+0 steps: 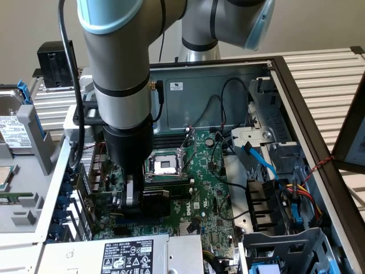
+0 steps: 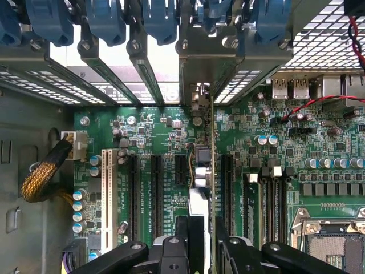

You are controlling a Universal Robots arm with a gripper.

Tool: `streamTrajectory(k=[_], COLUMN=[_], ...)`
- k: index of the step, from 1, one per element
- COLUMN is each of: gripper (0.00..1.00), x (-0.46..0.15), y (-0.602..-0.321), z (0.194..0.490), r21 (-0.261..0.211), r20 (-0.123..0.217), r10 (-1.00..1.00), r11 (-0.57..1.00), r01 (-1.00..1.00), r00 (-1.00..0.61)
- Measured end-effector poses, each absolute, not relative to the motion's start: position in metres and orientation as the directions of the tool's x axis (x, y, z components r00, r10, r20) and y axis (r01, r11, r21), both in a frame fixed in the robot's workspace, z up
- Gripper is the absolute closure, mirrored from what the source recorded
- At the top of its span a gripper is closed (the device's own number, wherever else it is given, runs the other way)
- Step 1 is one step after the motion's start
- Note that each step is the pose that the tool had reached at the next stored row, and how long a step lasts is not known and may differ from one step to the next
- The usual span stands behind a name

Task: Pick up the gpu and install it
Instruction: 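Insert the gpu into the slot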

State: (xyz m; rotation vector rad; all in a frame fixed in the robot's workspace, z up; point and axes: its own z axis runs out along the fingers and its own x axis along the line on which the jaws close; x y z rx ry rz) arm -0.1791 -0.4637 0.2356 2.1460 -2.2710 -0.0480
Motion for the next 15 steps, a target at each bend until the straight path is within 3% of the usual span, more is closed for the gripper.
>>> streamTrajectory(k=[15], gripper=[0.72], x=[-0.1798], y=[-0.4623], z=[0.2352], r21=[0.034], r20=[-0.009], r10=[-0.998], r11=[0.056], r01=[-0.998], r00=[-0.057])
